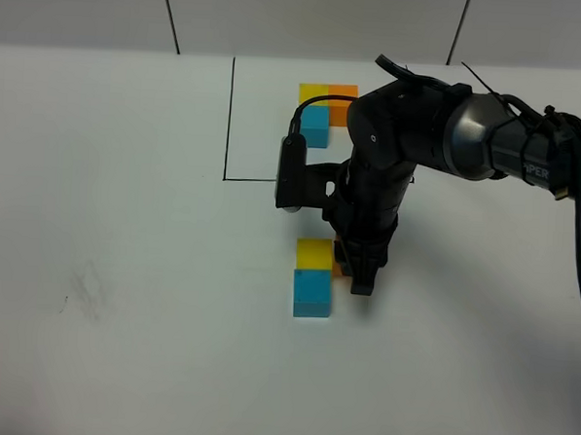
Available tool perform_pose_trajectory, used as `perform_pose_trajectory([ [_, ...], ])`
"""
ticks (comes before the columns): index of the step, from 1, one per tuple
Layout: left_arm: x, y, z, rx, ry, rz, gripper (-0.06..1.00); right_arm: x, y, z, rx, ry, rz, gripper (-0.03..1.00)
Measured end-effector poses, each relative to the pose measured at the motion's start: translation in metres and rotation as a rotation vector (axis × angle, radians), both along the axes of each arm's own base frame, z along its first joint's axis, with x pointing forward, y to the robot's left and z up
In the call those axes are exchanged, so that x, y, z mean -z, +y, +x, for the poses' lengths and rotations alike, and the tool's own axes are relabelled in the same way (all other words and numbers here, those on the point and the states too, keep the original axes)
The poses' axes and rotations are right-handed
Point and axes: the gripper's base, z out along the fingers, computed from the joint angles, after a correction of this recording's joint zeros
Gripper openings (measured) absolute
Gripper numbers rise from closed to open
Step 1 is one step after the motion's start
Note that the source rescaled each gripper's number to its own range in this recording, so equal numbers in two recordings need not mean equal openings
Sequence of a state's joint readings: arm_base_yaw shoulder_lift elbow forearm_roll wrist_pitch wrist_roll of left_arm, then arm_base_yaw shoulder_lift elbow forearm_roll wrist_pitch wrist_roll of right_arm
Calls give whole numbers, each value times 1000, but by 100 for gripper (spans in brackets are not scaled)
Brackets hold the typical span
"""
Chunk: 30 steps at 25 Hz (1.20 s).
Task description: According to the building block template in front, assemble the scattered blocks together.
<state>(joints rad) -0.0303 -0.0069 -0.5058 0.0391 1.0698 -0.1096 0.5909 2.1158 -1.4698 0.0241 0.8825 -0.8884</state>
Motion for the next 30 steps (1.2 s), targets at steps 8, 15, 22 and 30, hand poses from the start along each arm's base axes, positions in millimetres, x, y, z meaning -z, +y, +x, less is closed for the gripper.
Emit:
perform_pose_trajectory([
  [8,0,0,0,0,0,0,68,14,1,1,-15,23,-8,24],
  [15,0,0,0,0,0,0,68,21,3,2,-19,40,-12,24],
  [22,0,0,0,0,0,0,68,15,3,2,26,33,0,24],
  [30,0,0,0,0,0,0,68,-79,-26,-1,298,-126,60,95],
])
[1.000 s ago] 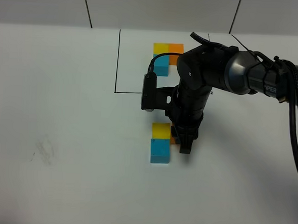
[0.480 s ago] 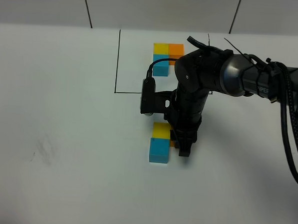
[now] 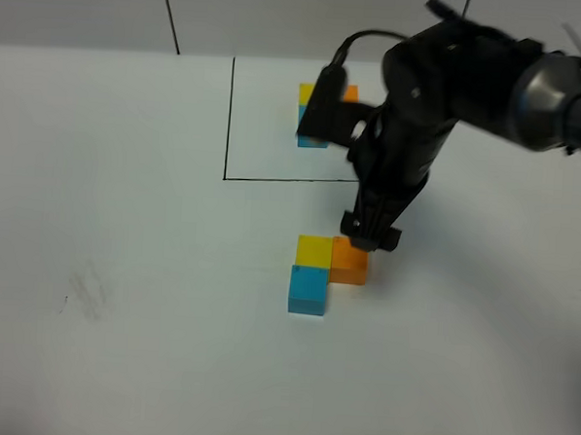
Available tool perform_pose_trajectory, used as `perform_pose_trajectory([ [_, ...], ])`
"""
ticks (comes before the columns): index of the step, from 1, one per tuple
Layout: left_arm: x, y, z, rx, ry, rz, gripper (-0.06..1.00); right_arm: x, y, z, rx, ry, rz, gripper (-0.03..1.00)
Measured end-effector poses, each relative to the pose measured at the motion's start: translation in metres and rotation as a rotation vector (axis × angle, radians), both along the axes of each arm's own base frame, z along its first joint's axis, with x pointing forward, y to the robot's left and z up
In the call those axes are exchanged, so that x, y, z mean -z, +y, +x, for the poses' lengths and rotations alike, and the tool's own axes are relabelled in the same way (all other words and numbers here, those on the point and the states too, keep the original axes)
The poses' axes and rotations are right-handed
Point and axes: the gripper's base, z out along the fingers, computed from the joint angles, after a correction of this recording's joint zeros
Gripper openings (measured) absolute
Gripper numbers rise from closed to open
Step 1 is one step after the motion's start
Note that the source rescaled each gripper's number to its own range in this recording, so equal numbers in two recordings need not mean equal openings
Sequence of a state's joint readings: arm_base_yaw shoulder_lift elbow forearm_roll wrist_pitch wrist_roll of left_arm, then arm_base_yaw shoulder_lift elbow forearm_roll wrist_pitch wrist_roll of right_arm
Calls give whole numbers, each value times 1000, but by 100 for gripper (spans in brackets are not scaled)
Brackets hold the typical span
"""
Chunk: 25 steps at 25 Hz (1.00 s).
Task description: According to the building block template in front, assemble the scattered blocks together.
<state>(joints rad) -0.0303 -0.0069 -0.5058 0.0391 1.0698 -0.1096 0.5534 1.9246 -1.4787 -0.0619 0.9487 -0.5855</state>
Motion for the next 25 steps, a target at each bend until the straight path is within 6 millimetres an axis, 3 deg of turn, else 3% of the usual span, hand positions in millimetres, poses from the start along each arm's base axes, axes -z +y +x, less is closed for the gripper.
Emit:
perform_pose_trajectory([
  [4,0,0,0,0,0,0,68,-71,-63,-1,300,-152,23,99],
  [7,0,0,0,0,0,0,68,-116,-130,-16,541,-235,28,100],
  [10,0,0,0,0,0,0,68,-139,-195,-57,738,-276,1,100],
  [13,0,0,0,0,0,0,68,-142,-241,-111,896,-308,-51,100],
  [16,0,0,0,0,0,0,68,-144,-259,-170,986,-390,-74,100],
  [21,0,0,0,0,0,0,68,-160,-249,-262,1043,-641,13,100],
  [25,0,0,0,0,0,0,68,-148,-240,-303,1114,-672,109,100],
])
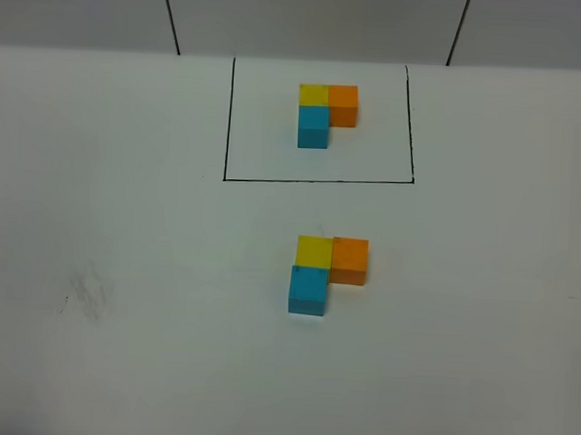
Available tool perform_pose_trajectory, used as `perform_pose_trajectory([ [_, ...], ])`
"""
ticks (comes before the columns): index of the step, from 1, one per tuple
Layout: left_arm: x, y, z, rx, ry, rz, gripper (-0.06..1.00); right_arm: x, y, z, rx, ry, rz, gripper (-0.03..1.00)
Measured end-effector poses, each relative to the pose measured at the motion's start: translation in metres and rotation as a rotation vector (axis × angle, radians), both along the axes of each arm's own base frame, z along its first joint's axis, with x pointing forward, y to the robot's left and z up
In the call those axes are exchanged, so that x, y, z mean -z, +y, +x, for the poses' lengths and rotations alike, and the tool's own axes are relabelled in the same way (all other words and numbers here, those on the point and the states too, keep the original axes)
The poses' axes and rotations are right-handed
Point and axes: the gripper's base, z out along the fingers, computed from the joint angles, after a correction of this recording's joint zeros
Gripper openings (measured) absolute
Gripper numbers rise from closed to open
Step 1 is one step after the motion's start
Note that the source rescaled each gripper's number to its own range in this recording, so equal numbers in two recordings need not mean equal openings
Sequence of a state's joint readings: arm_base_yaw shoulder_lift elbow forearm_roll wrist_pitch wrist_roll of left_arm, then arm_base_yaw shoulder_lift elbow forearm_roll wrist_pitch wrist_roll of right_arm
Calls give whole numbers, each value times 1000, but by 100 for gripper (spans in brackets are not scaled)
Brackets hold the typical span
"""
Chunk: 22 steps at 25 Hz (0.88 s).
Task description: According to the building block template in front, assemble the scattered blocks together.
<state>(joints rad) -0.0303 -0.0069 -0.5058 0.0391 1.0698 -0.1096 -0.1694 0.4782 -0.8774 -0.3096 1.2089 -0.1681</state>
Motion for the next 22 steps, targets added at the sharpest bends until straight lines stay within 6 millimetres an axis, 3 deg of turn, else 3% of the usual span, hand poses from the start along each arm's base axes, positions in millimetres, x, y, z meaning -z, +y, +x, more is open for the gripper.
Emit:
perform_pose_trajectory([
  [5,0,0,0,0,0,0,68,33,20,-32,-74,-173,137,100],
  [10,0,0,0,0,0,0,68,63,27,-55,-77,-289,184,100],
  [13,0,0,0,0,0,0,68,72,30,-60,-79,-318,220,99],
  [17,0,0,0,0,0,0,68,87,31,-51,-84,-295,270,95],
  [22,0,0,0,0,0,0,68,91,34,-47,-108,-311,306,84],
])
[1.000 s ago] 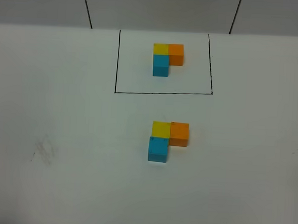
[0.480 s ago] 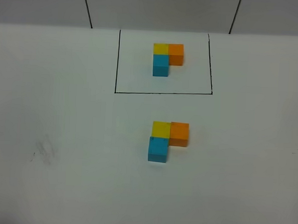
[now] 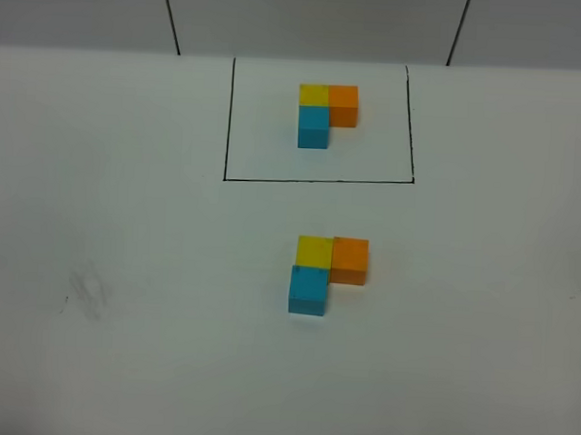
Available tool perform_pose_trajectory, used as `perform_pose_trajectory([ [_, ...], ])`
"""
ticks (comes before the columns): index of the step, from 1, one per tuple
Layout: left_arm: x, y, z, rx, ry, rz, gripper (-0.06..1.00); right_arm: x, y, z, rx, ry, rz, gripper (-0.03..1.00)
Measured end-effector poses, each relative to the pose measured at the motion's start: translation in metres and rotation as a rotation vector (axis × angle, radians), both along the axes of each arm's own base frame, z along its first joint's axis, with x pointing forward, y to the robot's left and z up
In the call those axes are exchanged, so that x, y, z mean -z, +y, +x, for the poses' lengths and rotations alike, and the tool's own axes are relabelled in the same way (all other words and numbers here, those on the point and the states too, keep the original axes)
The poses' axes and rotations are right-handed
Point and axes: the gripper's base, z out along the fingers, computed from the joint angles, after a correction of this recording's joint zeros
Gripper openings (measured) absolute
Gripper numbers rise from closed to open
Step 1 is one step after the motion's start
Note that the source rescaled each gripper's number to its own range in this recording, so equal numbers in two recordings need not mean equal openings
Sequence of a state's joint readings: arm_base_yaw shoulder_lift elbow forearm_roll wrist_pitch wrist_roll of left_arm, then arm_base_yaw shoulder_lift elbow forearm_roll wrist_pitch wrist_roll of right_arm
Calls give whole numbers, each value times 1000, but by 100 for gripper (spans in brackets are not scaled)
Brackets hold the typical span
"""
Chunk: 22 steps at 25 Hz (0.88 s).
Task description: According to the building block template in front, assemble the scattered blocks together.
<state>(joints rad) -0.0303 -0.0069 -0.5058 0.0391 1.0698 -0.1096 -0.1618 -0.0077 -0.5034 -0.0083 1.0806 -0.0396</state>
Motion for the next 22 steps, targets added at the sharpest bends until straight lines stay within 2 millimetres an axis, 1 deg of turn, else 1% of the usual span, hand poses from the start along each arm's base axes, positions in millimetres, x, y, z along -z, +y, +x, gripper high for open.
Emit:
perform_pose_trajectory([
  [7,0,0,0,0,0,0,68,0,0,0,-38,-3,10,59],
  [11,0,0,0,0,0,0,68,0,0,0,-52,-6,12,47],
  [22,0,0,0,0,0,0,68,0,-2,0,-335,-4,13,11],
])
